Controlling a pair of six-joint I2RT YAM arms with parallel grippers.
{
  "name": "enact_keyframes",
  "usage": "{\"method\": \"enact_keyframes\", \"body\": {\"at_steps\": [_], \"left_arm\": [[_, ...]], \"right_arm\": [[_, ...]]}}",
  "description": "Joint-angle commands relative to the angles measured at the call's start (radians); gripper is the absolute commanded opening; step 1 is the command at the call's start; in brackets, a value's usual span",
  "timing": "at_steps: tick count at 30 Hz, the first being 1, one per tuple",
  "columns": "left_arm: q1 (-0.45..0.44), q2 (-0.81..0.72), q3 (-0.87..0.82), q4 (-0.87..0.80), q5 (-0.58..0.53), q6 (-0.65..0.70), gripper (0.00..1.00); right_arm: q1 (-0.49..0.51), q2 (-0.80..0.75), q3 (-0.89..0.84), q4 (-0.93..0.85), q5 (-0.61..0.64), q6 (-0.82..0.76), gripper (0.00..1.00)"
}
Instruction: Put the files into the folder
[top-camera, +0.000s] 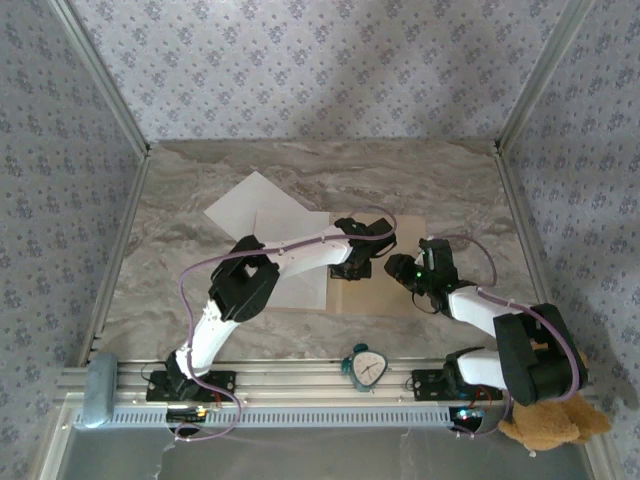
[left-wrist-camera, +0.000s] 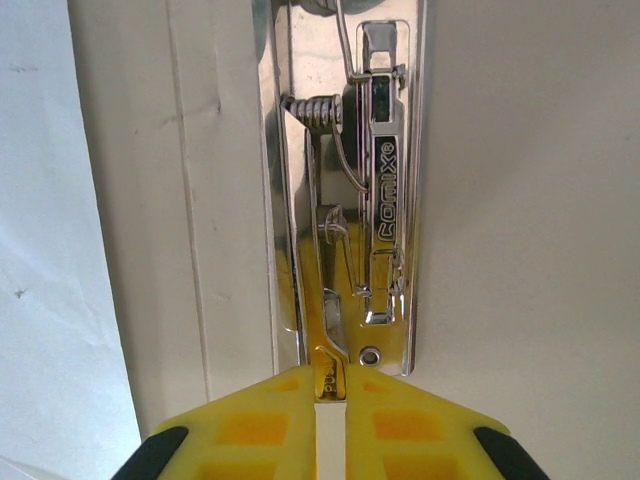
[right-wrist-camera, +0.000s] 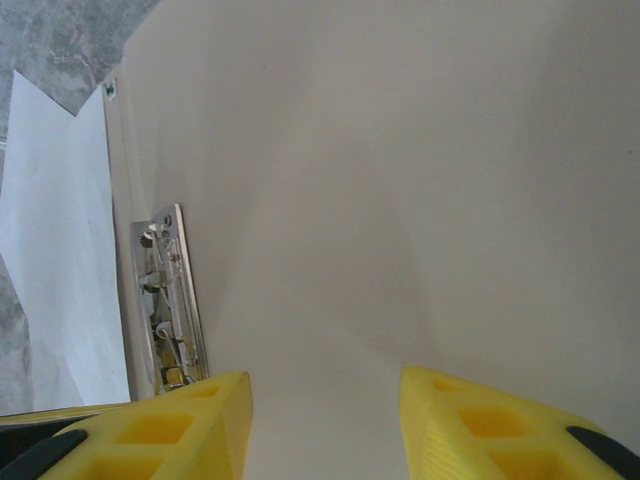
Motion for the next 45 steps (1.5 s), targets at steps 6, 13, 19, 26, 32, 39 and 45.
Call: {"method": "enact_keyframes", "body": {"at_steps": [6, 13, 19, 26, 32, 39, 45], "left_arm": [[-0.008, 0.039, -0.018, 0.022, 0.011, -0.015, 0.13], [-0.013, 0.05, -0.041, 0.055, 0.038, -0.03, 0.13], [-0.02, 0.061, -0.047, 0.073, 0.051, -0.04, 0.13], [-0.03, 0.076, -0.04, 0.095, 0.066, -0.047, 0.13], [-0.031, 0.089, -0.039, 0.11, 0.073, -0.054, 0.12], [-0.034, 0.094, -0.034, 0.123, 0.078, -0.057, 0.1], [-0.039, 0.071, -0.009, 0.123, 0.079, -0.05, 0.1]], "right_arm": [[-0.004, 0.047, 0.041, -0.038, 0.006, 0.01, 0.44], [-0.004, 0.077, 0.057, -0.046, -0.006, 0.008, 0.44], [-0.005, 0.11, 0.077, -0.054, -0.014, 0.008, 0.44], [-0.005, 0.135, 0.089, -0.056, -0.025, 0.006, 0.44], [-0.005, 0.141, 0.091, -0.054, -0.028, 0.006, 0.44], [-0.005, 0.145, 0.094, -0.055, -0.032, 0.005, 0.44], [-0.005, 0.149, 0.095, -0.052, -0.035, 0.003, 0.44]]}}
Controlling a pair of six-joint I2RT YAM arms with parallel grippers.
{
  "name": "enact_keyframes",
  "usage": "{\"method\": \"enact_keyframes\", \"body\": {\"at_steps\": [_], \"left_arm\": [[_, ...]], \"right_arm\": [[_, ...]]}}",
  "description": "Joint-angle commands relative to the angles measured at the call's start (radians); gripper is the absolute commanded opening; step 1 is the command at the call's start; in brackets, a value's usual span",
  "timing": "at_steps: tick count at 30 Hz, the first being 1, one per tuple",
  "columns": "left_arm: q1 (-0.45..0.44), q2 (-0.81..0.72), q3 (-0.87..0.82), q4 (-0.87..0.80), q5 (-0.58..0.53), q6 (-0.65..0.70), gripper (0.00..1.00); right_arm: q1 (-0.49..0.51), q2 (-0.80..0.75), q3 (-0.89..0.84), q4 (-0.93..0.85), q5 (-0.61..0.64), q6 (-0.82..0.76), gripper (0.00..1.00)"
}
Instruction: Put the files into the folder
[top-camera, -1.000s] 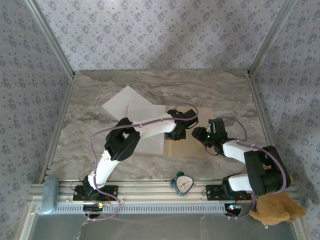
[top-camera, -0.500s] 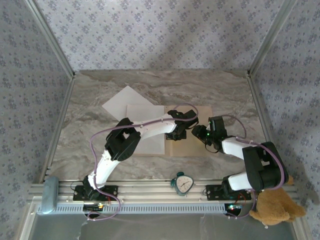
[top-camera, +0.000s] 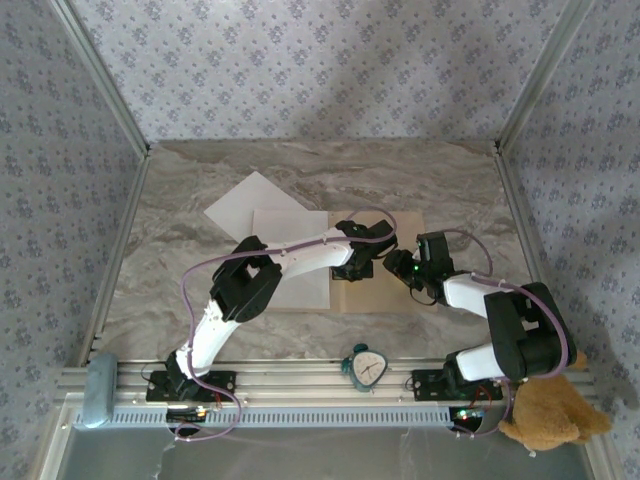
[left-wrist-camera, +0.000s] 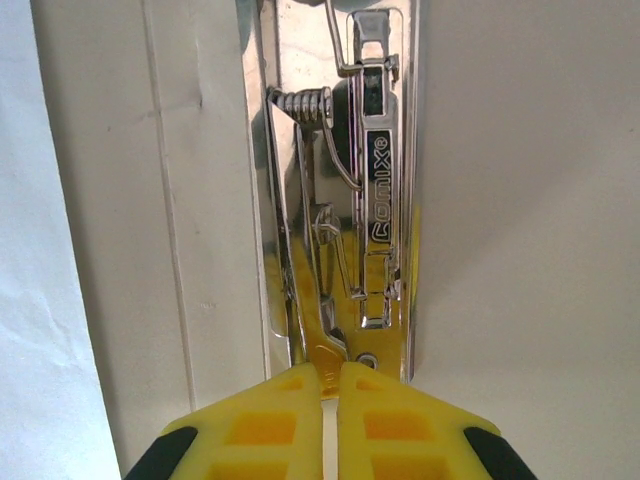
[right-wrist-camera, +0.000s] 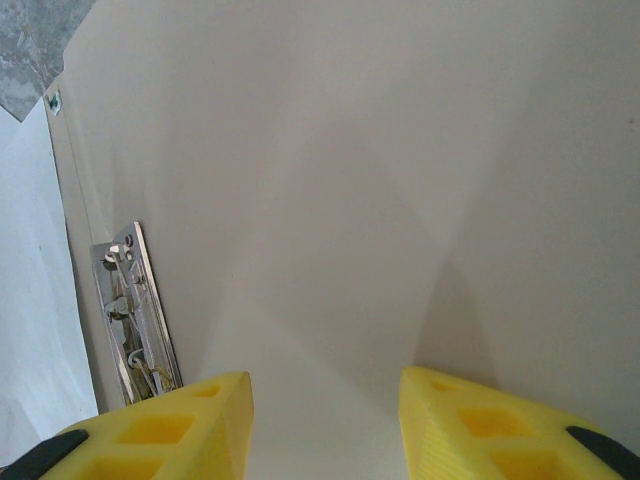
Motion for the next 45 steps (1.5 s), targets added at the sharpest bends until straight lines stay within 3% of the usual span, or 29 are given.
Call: {"method": "enact_keyframes", "body": {"at_steps": [1, 24, 33, 45], "left_arm": [[-0.033, 0.051, 0.009, 0.067, 0.08, -0.001, 0.1], [-0.005, -0.078, 0.065, -0.085, -0.06, 0.026, 0.11], [-0.001, -0.144, 0.071, -0.12, -0.115, 0.037, 0.34], [0.015, -0.222, -0.103, -0.027, -0.105, 0.037, 0.34]], "right_arm": [[0.003, 0.025, 0.014, -0.031, -0.031, 0.003, 0.44], [0.004, 0.025, 0.014, -0.032, -0.026, 0.001, 0.44], [0.003, 0.023, 0.015, -0.035, -0.025, 0.0, 0.43], [0.003, 0.025, 0.016, -0.034, -0.025, -0.002, 0.43]]}}
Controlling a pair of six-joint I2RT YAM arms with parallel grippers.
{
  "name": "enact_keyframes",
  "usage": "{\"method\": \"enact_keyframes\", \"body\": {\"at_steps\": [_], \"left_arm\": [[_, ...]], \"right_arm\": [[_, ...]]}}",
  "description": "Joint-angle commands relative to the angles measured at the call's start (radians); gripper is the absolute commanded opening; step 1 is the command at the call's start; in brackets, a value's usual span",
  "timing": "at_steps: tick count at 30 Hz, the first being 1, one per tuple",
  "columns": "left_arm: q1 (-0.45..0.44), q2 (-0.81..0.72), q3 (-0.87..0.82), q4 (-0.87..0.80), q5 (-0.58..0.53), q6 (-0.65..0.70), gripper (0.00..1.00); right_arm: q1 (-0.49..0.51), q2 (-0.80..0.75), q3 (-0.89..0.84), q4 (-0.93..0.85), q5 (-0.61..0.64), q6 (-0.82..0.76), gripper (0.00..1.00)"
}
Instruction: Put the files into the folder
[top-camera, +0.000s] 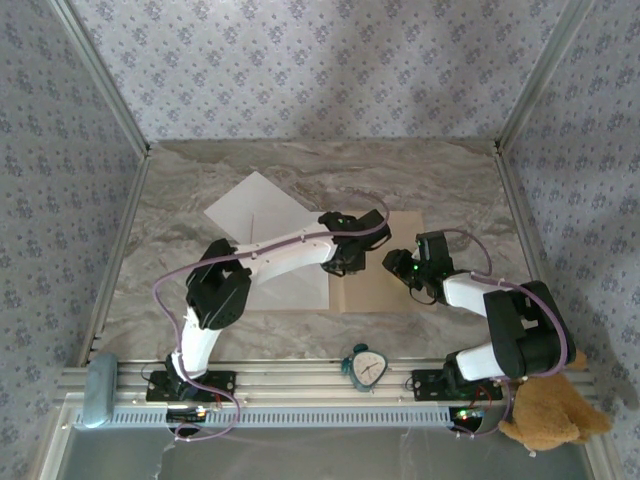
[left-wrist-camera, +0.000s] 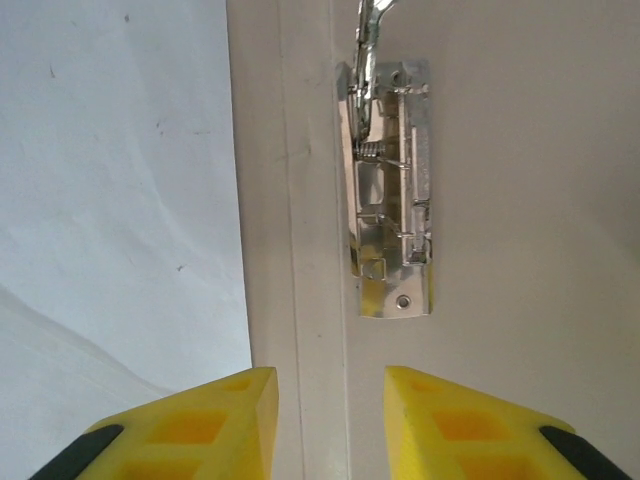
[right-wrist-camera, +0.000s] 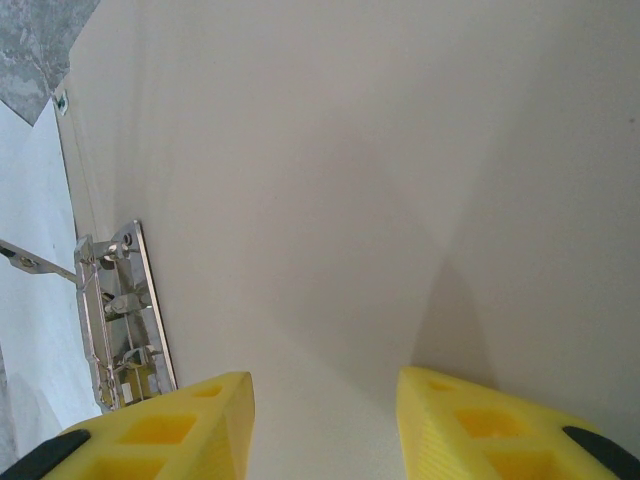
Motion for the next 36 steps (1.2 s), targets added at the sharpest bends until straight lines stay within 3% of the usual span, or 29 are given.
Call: {"method": "enact_keyframes", "body": {"at_steps": [1, 13, 21, 26, 36], "left_arm": [[0.012, -0.035, -0.037, 0.035, -0.009, 0.011, 0.34], [0.058, -0.074, -0.12, 0.1, 0.004, 0.034, 0.34], [0.136, -0.218, -0.247, 0.132, -0.03, 0.061, 0.47], [0.255, -0.33, -0.369, 0.202, 0.01, 0.155, 0.6], [0.616, -0.395, -0.574, 0.485, 0.365, 0.228, 0.65]], "right_arm": [[0.005, 0.018, 0.01, -0.035, -0.016, -0.002, 0.43], [0.003, 0.034, 0.022, -0.035, -0.024, -0.006, 0.43], [-0.01, 0.033, 0.03, -0.044, -0.03, -0.011, 0.44], [-0.038, -0.002, 0.01, -0.056, -0.014, 0.005, 0.44], [-0.068, -0.131, -0.048, -0.091, 0.071, 0.036, 0.44]]}}
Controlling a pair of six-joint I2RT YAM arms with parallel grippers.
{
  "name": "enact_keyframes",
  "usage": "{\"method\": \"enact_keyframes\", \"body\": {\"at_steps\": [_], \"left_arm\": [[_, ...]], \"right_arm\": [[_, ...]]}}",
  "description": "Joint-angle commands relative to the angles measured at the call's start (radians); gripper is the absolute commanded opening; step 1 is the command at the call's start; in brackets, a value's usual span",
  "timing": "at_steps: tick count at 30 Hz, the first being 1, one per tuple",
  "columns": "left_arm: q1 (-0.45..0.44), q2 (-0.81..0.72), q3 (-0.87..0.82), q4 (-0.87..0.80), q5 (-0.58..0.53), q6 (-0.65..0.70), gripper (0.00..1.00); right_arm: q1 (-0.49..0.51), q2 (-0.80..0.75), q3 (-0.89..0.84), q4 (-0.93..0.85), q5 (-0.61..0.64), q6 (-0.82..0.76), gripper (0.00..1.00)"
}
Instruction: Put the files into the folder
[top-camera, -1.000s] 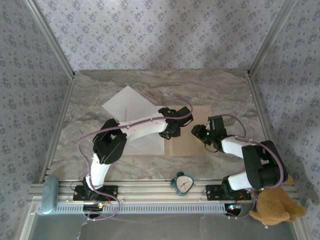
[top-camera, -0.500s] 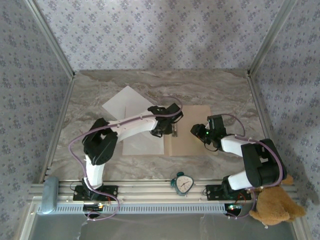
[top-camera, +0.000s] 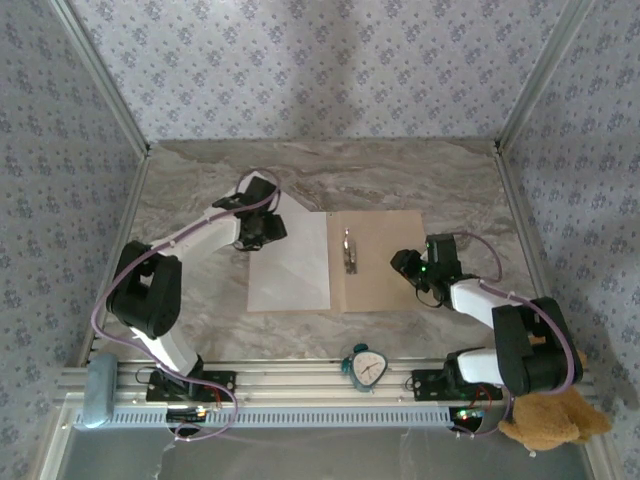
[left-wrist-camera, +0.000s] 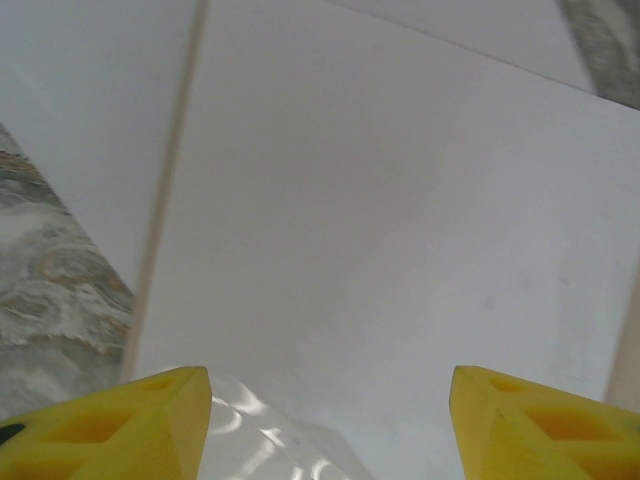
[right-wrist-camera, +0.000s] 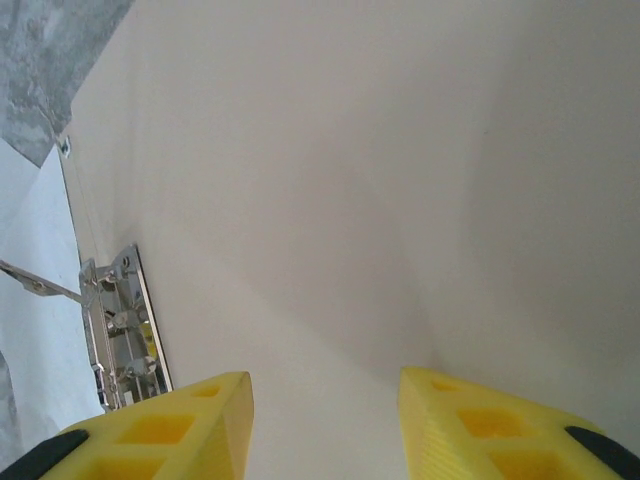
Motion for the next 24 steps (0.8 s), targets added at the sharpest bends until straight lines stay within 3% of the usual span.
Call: {"method": "enact_keyframes", "body": {"at_steps": [1, 5, 12, 24], "left_arm": [[0.076, -0.026, -0.032, 0.126, 0.159, 0.041, 0.65], [0.132, -0.007, -0.042, 0.154, 0.178, 0.056, 0.71], [0.199, 0.05, -0.034, 0.167, 0.202, 0.054, 0.69], [0.221, 0.139, -0.054, 0.183, 0.251, 0.068, 0.67]], "right_arm": [[-0.015, -0.026, -0.011, -0.043, 0.043, 0.021, 0.44], [-0.023, -0.004, -0.001, -0.036, 0.023, 0.021, 0.44], [-0.022, 0.005, 0.005, -0.036, 0.021, 0.019, 0.43], [-0.02, 0.024, 0.019, -0.043, 0.018, 0.017, 0.43]]}}
